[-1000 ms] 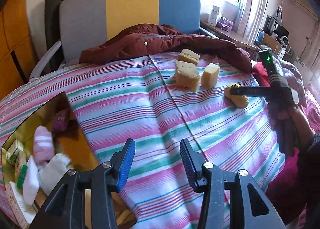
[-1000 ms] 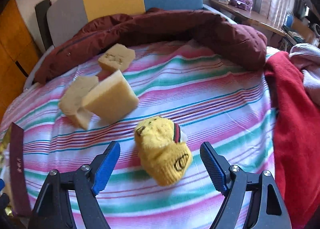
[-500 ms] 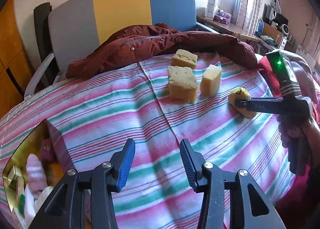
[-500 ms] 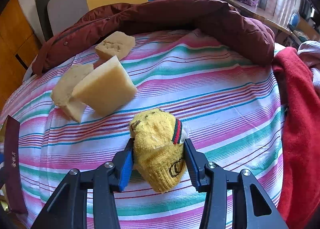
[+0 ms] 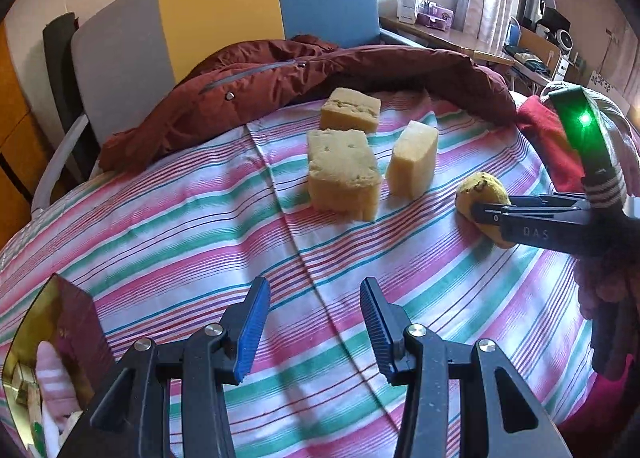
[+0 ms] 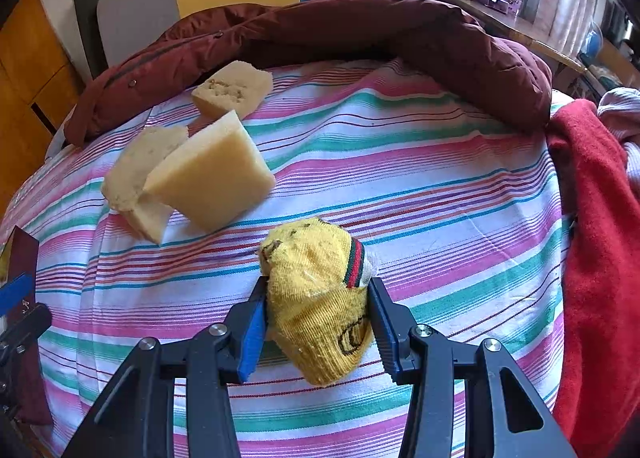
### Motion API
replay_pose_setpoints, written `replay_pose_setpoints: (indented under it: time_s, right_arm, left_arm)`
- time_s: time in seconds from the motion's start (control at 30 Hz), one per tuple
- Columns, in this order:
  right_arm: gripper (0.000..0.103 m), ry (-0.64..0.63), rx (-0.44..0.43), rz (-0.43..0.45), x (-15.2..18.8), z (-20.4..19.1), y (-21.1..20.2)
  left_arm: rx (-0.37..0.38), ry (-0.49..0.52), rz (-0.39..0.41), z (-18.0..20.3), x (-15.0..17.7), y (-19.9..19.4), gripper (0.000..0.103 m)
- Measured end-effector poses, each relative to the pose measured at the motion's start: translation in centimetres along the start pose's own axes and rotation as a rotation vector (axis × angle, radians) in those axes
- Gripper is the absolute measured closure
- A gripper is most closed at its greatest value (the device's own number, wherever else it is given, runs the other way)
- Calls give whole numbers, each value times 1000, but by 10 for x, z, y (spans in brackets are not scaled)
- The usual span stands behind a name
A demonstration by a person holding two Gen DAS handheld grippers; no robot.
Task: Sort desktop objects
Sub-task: 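Grasp the yellow sock with the right tool, then grasp the large tan sponge with the left tool while the right tool holds the sock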
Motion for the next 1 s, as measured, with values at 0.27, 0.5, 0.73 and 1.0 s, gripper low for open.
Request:
replay_pose_setpoints:
  time_s: [0.27,0.5,0.73,1.0]
  right_arm:
    - [54,-11,3,-6,0,0,0]
    - [52,-23,11,-12,2,-1,0]
    - [51,-34,21,-21,3,-3,1]
    - [50,-50,33,-25,4,-4,1]
  left_arm:
    - [26,-8,-27,11,-8,19,56]
    - [93,-94,-70,8,-23,36,56]
    - [118,-162,-50,-3,-56,45,56]
    - [172,-207,-87,2,-85,69,56]
Point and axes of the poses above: each gripper's, at about its wrist camera, not at the fingertips, and y roughly the way its jaws point, z to its right, x to its underside, the point moved 10 cm from there along y, roughly the way its jaws point, and after that the axes turned 7 degrees about -x, right-handed, at the moved point
